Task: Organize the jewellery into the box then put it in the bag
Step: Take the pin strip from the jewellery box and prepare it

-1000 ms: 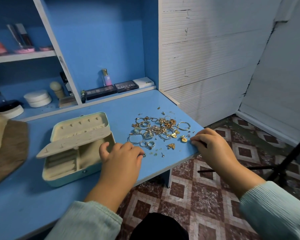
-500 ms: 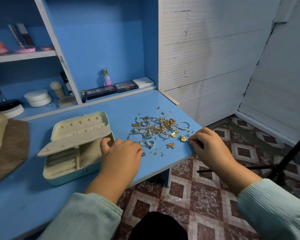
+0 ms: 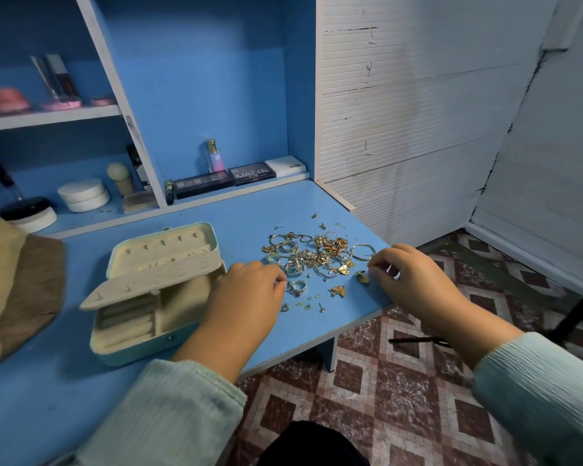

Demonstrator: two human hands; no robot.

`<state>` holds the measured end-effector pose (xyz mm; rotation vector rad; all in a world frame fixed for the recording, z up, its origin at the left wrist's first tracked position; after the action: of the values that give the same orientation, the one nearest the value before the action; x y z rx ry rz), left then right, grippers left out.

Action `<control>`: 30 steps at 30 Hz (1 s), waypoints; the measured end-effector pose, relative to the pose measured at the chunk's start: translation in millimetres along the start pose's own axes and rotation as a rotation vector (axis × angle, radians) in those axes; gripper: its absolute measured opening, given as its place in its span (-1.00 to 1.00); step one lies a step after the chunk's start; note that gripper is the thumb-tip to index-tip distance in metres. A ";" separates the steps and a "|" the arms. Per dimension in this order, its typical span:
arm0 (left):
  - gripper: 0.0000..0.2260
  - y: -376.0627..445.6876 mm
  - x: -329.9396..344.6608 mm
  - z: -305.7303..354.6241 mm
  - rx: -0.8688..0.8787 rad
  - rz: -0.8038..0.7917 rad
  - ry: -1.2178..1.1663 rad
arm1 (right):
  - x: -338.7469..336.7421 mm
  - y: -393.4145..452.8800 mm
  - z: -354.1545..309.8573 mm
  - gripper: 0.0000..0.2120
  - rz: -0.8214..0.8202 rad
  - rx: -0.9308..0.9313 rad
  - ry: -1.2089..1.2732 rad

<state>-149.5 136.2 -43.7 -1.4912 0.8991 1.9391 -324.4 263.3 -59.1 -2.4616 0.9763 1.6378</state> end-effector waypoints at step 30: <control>-0.71 55.8 24.8 -2.1 -0.001 -0.086 -0.021 | 51.1 106.2 -26.8 -0.81 -0.504 -0.148 -0.349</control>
<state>-196.1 99.3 -57.7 -1.4833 0.8120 1.8901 -343.7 144.0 -57.4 -2.1373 0.1781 1.8927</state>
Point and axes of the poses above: each hand's wrist, its own y-axis towards the middle knuckle, its own x-axis out of the palm, z = x × y, the point moved 7 cm from there along y, towards the middle knuckle
